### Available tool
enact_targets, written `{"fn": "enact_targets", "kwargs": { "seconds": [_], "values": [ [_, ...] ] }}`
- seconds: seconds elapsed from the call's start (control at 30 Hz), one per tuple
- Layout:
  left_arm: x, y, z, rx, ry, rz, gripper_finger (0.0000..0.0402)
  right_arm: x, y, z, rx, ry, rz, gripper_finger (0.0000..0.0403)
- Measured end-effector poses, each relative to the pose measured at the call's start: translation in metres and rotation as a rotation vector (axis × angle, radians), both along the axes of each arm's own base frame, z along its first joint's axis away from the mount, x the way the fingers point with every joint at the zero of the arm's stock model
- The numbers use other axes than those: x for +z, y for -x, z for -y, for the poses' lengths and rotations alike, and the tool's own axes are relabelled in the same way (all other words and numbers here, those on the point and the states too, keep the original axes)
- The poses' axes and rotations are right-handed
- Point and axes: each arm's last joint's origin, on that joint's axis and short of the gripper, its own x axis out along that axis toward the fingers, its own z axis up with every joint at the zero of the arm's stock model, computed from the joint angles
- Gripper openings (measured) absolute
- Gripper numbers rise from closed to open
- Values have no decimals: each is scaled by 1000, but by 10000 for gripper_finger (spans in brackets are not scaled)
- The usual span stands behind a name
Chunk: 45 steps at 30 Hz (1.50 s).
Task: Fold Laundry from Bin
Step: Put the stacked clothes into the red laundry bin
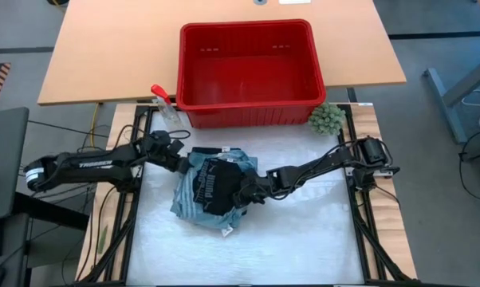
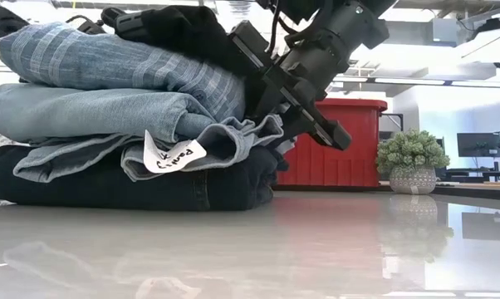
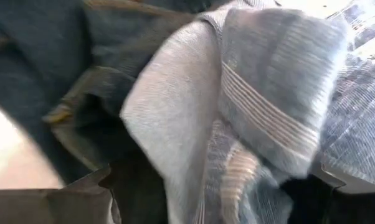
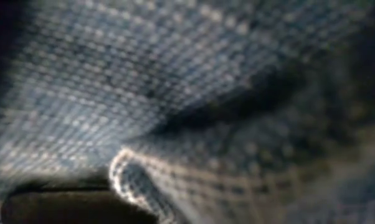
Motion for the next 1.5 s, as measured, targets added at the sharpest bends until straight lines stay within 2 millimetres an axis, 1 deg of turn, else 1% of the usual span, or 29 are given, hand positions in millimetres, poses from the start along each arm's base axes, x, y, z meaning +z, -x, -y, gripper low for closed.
{"fn": "enact_targets", "kwargs": {
  "seconds": [0.17,0.3,0.4,0.5,0.63,0.77,0.9,1.2,1.27,1.33,1.4,1.5],
  "values": [
    [5,17,0,54,-58,-36,267,0,-1,5,-3,-41,-9,108],
    [1,28,1,125,-118,-144,268,-1,-1,6,0,-55,-12,108],
    [-2,30,0,155,-152,-175,268,-1,-1,6,2,-62,-10,108],
    [-14,30,0,179,-132,-146,268,-1,-1,6,3,-65,-9,108],
    [-36,32,2,208,-88,-150,268,-1,-1,5,2,-68,-7,108],
    [-52,31,2,226,-62,-102,268,0,-2,5,3,-70,4,108],
    [-58,25,3,216,-67,-162,268,1,-5,9,-1,-81,38,108],
    [-62,8,1,180,-89,-162,265,2,-7,10,-7,-69,56,108],
    [-63,7,1,169,-85,-158,256,1,-6,11,-17,-57,49,108],
    [-62,6,1,155,-81,-150,234,0,-5,11,-31,-34,37,108],
    [-62,6,1,143,-80,-143,201,0,-5,12,-42,-17,34,108],
    [-62,6,1,127,-75,-137,137,0,-5,13,-59,4,35,108]
  ]
}}
